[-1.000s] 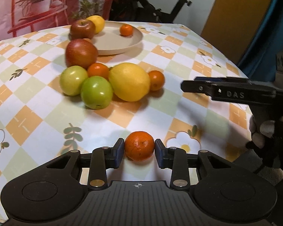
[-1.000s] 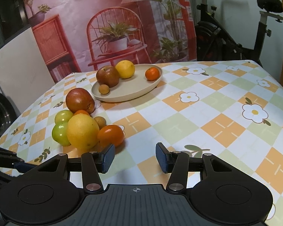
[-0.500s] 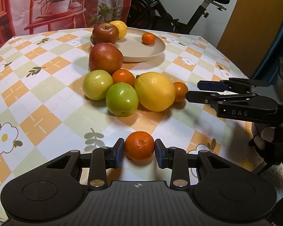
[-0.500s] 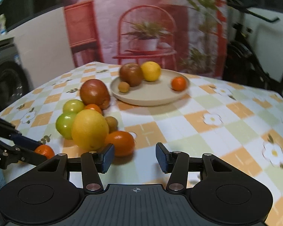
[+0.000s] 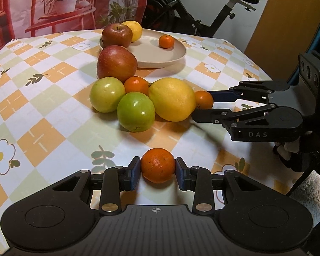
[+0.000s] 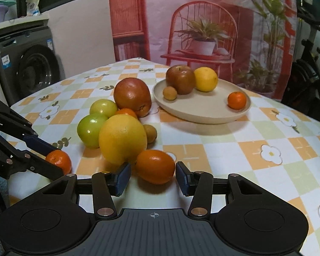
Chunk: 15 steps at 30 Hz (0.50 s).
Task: Organize fruits
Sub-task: 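Grasp the orange fruit with the right gripper while the left gripper holds the tangerine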
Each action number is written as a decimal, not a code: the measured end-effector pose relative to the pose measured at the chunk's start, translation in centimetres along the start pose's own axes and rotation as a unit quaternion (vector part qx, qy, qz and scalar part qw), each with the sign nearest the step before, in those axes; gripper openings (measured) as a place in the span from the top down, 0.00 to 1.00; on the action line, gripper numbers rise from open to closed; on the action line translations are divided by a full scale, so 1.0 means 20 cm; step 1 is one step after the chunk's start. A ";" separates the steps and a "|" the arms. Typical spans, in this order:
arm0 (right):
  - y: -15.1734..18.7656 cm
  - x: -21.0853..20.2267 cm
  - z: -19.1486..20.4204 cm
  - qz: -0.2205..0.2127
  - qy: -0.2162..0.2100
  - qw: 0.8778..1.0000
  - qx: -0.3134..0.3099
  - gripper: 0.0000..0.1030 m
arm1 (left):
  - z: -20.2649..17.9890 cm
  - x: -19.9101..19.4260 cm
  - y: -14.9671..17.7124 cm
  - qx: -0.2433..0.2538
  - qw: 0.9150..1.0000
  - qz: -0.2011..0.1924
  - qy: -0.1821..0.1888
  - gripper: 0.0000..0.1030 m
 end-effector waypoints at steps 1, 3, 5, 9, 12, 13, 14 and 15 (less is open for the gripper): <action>0.01 -0.01 0.00 -0.003 0.002 1.000 0.003 0.63 | 0.00 0.00 0.00 0.000 1.000 0.001 0.000 0.64; 0.01 -0.02 -0.02 -0.009 0.003 1.000 0.019 0.63 | 0.00 0.01 0.00 0.001 1.000 0.000 -0.001 0.64; 0.03 -0.03 -0.03 -0.015 0.003 0.999 0.032 0.63 | -0.01 0.01 0.00 0.003 1.000 -0.001 -0.002 0.64; 0.04 -0.05 -0.02 -0.021 0.014 0.999 0.032 0.64 | -0.01 0.01 0.00 0.002 1.000 -0.003 -0.001 0.64; 0.04 -0.07 -0.03 -0.027 0.028 0.998 0.043 0.64 | -0.01 0.01 0.00 0.002 1.000 -0.003 -0.001 0.64; 0.05 -0.07 -0.05 -0.030 0.030 0.998 0.049 0.63 | -0.01 0.00 0.00 0.003 1.000 -0.004 -0.002 0.64; 0.05 -0.08 -0.06 -0.031 0.031 0.998 0.056 0.63 | 0.00 0.00 -0.01 0.002 1.000 -0.005 -0.003 0.64; 0.05 -0.08 -0.07 -0.031 0.031 0.997 0.062 0.63 | 0.00 0.00 -0.01 0.001 1.000 -0.007 -0.003 0.64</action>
Point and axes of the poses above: each gripper's, at about its wrist camera, not at the fingertips, and x roughly the way its jaws point, z to its left, y to its underside, the point moved 7 cm from there along x, roughly the way its jaws point, and after that the axes turned 12 degrees about -x, right-handed, at the moved point
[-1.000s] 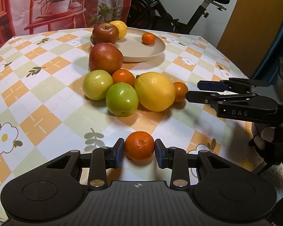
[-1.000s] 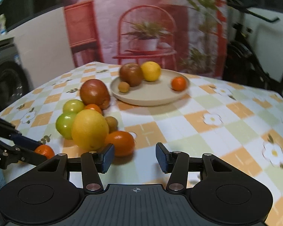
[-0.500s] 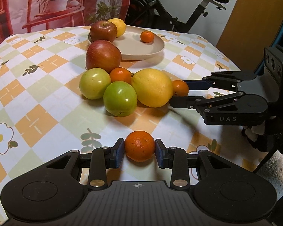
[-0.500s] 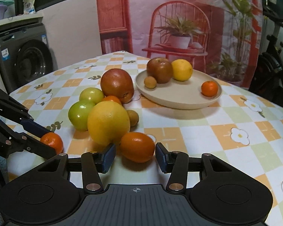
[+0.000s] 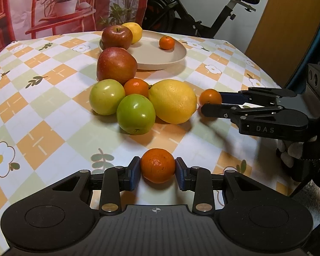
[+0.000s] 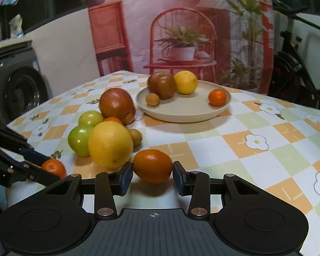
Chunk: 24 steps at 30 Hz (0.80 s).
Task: Organize fruits
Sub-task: 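Grasp the orange fruit with the right gripper while the left gripper holds the tangerine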
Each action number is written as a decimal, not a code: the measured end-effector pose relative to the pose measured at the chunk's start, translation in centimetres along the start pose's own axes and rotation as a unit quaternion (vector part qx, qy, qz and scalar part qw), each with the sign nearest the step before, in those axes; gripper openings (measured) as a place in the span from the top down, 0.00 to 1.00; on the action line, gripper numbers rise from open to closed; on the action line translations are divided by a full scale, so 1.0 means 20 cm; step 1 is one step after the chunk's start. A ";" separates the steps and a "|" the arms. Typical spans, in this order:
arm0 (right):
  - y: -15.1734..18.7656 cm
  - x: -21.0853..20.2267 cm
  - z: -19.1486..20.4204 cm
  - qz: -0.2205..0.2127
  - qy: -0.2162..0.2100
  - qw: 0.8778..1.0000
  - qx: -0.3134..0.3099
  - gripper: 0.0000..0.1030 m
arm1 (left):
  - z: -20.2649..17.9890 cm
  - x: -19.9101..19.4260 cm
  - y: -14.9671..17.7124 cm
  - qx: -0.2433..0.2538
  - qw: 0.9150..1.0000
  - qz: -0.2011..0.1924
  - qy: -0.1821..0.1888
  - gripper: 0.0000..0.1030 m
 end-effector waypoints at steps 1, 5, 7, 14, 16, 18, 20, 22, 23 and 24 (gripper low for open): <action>0.00 0.00 0.00 0.000 0.001 1.000 0.002 0.63 | 0.00 0.00 0.00 -0.001 1.000 -0.002 0.000 0.64; 0.01 -0.01 -0.01 0.001 0.007 1.000 0.005 0.63 | 0.00 -0.02 -0.01 -0.001 1.000 -0.009 0.000 0.64; 0.01 -0.01 -0.01 0.000 0.007 1.000 0.007 0.63 | 0.00 -0.03 -0.01 -0.001 1.000 -0.012 0.000 0.64; 0.01 -0.02 -0.02 -0.003 0.009 1.000 0.011 0.63 | 0.00 -0.06 -0.04 0.006 0.999 -0.031 -0.003 0.64; 0.01 -0.02 -0.02 0.001 0.010 1.000 0.012 0.63 | -0.01 -0.08 -0.06 0.010 0.999 -0.039 -0.005 0.64; 0.00 -0.03 -0.03 0.000 0.007 1.000 0.020 0.63 | -0.01 -0.11 -0.10 0.015 0.999 -0.049 -0.004 0.64; -0.02 -0.05 -0.05 -0.003 0.008 1.000 0.029 0.63 | -0.02 -0.14 -0.15 0.020 0.998 -0.061 -0.002 0.64; -0.04 -0.08 -0.08 -0.008 0.012 0.999 0.039 0.63 | -0.02 -0.17 -0.21 0.020 0.997 -0.073 0.003 0.64; -0.06 -0.09 -0.09 -0.010 0.016 0.999 0.043 0.63 | -0.03 -0.19 -0.25 0.017 0.997 -0.080 0.006 0.64; -0.08 -0.11 -0.11 -0.012 0.021 0.999 0.045 0.63 | -0.03 -0.20 -0.29 0.016 0.996 -0.087 0.010 0.64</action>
Point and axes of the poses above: each gripper's, at about its wrist camera, not at the fingertips, and x roughly the way its jaws point, z to its left, y to its underside, the point moved 7 cm from there along x, roughly the way its jaws point, and after that the axes turned 12 degrees about -x, right-handed, at the moved point
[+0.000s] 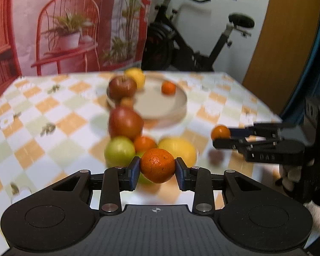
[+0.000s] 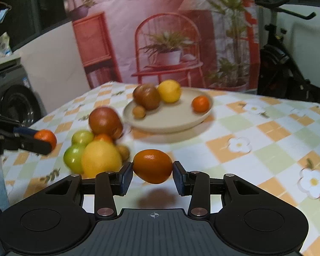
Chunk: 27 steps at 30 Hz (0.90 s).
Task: Organize fruits
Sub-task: 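Grasp the orange fruit with the right gripper while the left gripper holds the tangerine, then carry both held fruits over the plate and lower them toward it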
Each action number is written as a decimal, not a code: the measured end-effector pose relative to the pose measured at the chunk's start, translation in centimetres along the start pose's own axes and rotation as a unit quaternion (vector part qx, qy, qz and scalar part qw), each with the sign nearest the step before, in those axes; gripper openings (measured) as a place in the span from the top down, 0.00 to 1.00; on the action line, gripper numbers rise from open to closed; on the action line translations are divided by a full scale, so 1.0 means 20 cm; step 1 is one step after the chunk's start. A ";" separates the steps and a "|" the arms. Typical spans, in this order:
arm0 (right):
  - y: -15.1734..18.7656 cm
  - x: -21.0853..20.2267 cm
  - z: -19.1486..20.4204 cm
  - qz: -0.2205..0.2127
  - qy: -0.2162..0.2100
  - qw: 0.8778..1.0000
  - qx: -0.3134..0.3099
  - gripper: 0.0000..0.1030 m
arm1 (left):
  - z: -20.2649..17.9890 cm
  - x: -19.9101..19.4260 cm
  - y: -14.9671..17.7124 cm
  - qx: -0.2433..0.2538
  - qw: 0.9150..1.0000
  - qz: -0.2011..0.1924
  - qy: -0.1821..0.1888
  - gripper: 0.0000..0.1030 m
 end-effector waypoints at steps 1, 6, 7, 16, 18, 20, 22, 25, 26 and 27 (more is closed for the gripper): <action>-0.03 -0.01 -0.02 -0.002 0.006 1.000 0.001 0.63 | 0.00 -0.01 -0.04 -0.002 1.000 -0.007 0.004 0.64; -0.19 -0.08 -0.12 -0.018 0.032 0.999 -0.002 0.63 | -0.05 -0.05 -0.27 0.004 0.999 -0.048 0.014 0.64; -0.23 -0.09 -0.15 -0.023 0.038 0.999 0.000 0.63 | -0.06 -0.05 -0.32 0.009 0.998 -0.055 0.014 0.64; -0.45 -0.08 -0.31 -0.046 0.076 0.996 0.010 0.63 | -0.13 0.01 -0.56 0.035 0.996 -0.083 0.014 0.64; -0.47 -0.04 -0.33 -0.038 0.080 0.996 0.005 0.63 | -0.12 0.06 -0.57 0.031 0.997 -0.071 0.014 0.64; -0.48 0.01 -0.34 -0.030 0.078 0.996 0.000 0.63 | -0.12 0.13 -0.58 0.029 0.998 -0.055 0.013 0.64; -0.48 0.05 -0.34 -0.018 0.078 0.997 -0.005 0.63 | -0.10 0.19 -0.57 0.029 0.999 -0.039 0.012 0.64; -0.49 0.13 -0.35 -0.004 0.070 0.998 -0.003 0.63 | -0.08 0.29 -0.56 0.035 0.999 -0.018 0.008 0.64; -0.49 0.15 -0.36 -0.001 0.067 0.998 -0.001 0.63 | -0.08 0.32 -0.56 0.038 0.999 -0.011 0.007 0.64; -0.49 0.17 -0.37 0.002 0.066 0.998 0.000 0.63 | -0.08 0.36 -0.56 0.040 0.999 -0.004 0.006 0.64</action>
Point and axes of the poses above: each gripper's, at about its wrist camera, not at the fingertips, and x roughly the way its jaws point, z to its left, y to its underside, the point moved 7 cm from there along x, roughly the way its jaws point, and after that the axes turned 12 degrees about -x, right-handed, at the moved point
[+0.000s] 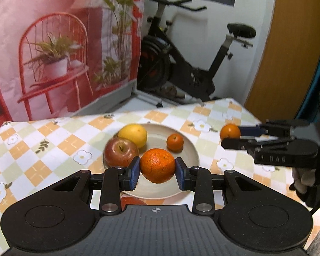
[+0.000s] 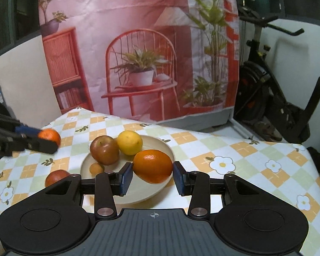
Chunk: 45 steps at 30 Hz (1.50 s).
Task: Organize fruits
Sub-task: 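Carry both held fruits over the plate and lower them toward it, then open both grippers to release the tangerines onto the plate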
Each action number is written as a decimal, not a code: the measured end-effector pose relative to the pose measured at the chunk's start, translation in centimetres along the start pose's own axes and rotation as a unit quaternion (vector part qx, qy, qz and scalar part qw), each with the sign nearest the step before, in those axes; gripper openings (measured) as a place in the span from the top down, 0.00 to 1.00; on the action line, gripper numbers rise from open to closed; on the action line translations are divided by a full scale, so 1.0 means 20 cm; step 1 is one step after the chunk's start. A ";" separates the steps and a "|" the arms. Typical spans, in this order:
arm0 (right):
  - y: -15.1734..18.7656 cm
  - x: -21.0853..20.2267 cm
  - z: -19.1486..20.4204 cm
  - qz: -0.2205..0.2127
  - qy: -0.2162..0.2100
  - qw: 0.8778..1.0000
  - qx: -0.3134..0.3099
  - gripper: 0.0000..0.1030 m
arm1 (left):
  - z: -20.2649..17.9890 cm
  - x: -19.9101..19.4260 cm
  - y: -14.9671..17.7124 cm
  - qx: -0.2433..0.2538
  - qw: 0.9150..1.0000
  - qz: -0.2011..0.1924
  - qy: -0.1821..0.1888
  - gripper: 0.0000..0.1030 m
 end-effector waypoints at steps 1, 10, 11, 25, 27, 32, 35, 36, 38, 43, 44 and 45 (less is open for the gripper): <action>0.00 0.03 -0.01 0.004 -0.001 1.000 0.000 0.63 | 0.00 0.03 0.00 0.002 1.000 0.006 0.000 0.64; 0.02 0.29 -0.05 0.043 -0.030 0.999 0.000 0.63 | 0.03 0.29 0.00 0.014 0.998 0.055 0.003 0.64; 0.02 0.32 -0.06 0.048 -0.033 0.998 0.000 0.63 | 0.04 0.31 0.01 0.015 0.998 0.062 0.003 0.64; 0.06 0.57 -0.03 0.105 -0.059 0.991 -0.058 0.63 | 0.06 0.49 0.15 0.021 0.992 0.120 0.013 0.64; 0.05 0.59 -0.05 0.107 -0.054 0.991 -0.059 0.62 | 0.07 0.50 0.16 0.020 0.992 0.124 0.012 0.64; 0.02 0.66 -0.04 0.110 -0.042 0.990 -0.083 0.61 | 0.10 0.50 0.17 0.014 0.992 0.128 0.008 0.64; 0.00 0.70 -0.04 0.110 -0.036 0.989 -0.091 0.62 | 0.11 0.51 0.18 0.010 0.991 0.130 0.005 0.64; -0.01 0.71 -0.04 0.110 -0.035 0.989 -0.093 0.62 | 0.12 0.51 0.18 0.010 0.991 0.130 0.004 0.64; -0.02 0.74 -0.04 0.109 -0.030 0.989 -0.100 0.62 | 0.12 0.49 0.19 0.010 0.991 0.132 0.001 0.64; -0.04 0.77 -0.02 0.110 -0.025 0.987 -0.111 0.58 | 0.13 0.49 0.19 0.012 0.991 0.132 -0.006 0.64; -0.04 0.77 -0.02 0.111 -0.027 0.987 -0.111 0.57 | 0.14 0.49 0.19 0.012 0.991 0.132 -0.007 0.64; -0.03 0.77 -0.02 0.111 -0.028 0.987 -0.111 0.56 | 0.14 0.48 0.19 0.013 0.991 0.132 -0.009 0.64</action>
Point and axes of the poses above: each gripper's, at about its wrist camera, not at the fingertips, and x roughly the way its jaws point, z to its left, y to its underside, the point moved 7 cm from there along x, roughly the way its jaws point, and after that the axes turned 12 degrees about -x, right-handed, at the moved point
